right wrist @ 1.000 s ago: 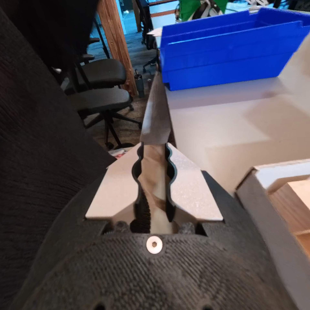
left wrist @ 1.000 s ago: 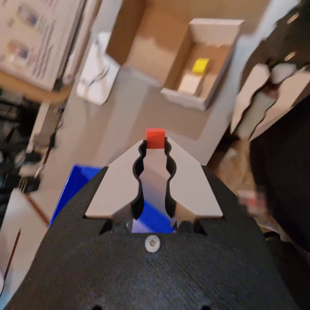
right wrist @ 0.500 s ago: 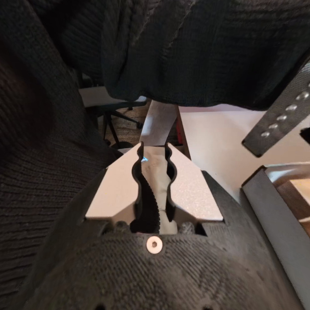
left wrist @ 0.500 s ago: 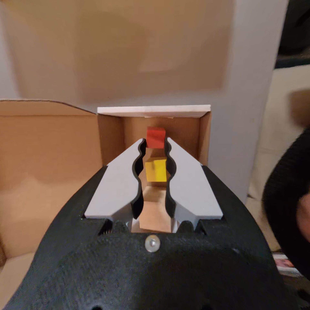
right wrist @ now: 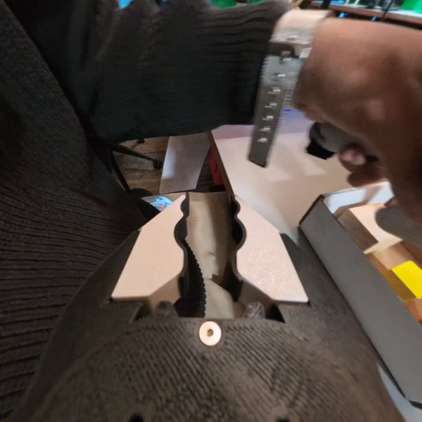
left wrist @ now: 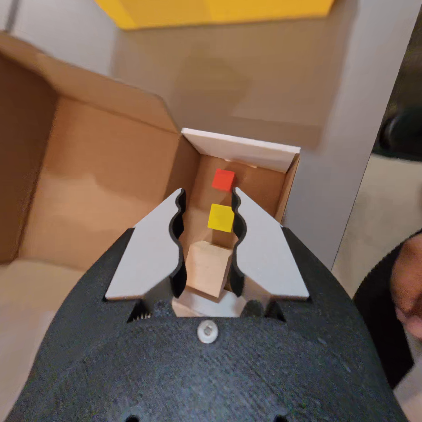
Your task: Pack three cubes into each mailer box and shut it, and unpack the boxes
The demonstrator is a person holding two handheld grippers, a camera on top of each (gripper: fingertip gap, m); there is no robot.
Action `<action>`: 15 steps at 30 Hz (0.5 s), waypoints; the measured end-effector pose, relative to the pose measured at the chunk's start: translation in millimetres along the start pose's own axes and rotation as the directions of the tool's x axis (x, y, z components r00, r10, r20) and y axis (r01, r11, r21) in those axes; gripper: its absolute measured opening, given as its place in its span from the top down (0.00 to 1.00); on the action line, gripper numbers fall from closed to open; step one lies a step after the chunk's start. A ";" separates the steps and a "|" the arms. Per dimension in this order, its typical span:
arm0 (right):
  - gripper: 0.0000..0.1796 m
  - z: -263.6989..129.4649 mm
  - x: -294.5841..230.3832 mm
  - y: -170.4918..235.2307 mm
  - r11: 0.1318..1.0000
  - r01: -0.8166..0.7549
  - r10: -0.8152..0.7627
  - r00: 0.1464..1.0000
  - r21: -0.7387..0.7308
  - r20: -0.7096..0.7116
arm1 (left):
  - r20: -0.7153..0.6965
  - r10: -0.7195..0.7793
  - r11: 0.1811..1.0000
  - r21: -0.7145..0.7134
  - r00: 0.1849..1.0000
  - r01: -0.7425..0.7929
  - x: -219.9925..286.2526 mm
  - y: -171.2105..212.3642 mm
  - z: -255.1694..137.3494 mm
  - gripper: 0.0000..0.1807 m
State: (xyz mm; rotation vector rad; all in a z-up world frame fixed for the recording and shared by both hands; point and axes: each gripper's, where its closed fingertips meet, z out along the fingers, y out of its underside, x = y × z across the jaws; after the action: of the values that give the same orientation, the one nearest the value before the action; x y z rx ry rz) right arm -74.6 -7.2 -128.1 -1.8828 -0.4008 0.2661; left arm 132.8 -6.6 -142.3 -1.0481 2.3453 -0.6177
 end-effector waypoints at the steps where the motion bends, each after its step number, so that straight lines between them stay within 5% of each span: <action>1: 0.80 -1.1 4.4 0.5 1.000 -0.005 0.005 1.000 0.002 -0.017 | 0.029 -0.054 0.997 0.060 0.998 0.053 -4.2 0.4 -8.7 0.78; 4: 0.80 -6.0 17.7 -3.5 0.999 -0.010 0.012 0.998 0.036 -0.068 | 0.116 -0.221 0.958 0.211 0.968 0.193 -23.3 13.5 -35.6 0.80; 8: 0.79 -32.7 43.1 -50.4 0.955 0.083 -0.017 0.974 0.285 -0.226 | 0.222 -0.471 0.819 0.470 0.854 0.330 -53.3 45.0 -80.4 0.95; 15: 0.78 -63.1 86.4 -51.9 0.937 0.159 -0.005 0.896 0.312 -0.444 | 0.328 -0.563 0.791 0.478 0.759 0.381 -61.5 97.9 -83.9 0.80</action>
State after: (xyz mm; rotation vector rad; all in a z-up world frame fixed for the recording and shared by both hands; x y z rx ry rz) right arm 20.6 -11.3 -56.9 -1.5181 -0.1144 -0.1443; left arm 64.5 116.6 -118.6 -1.4347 1.4580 -0.8665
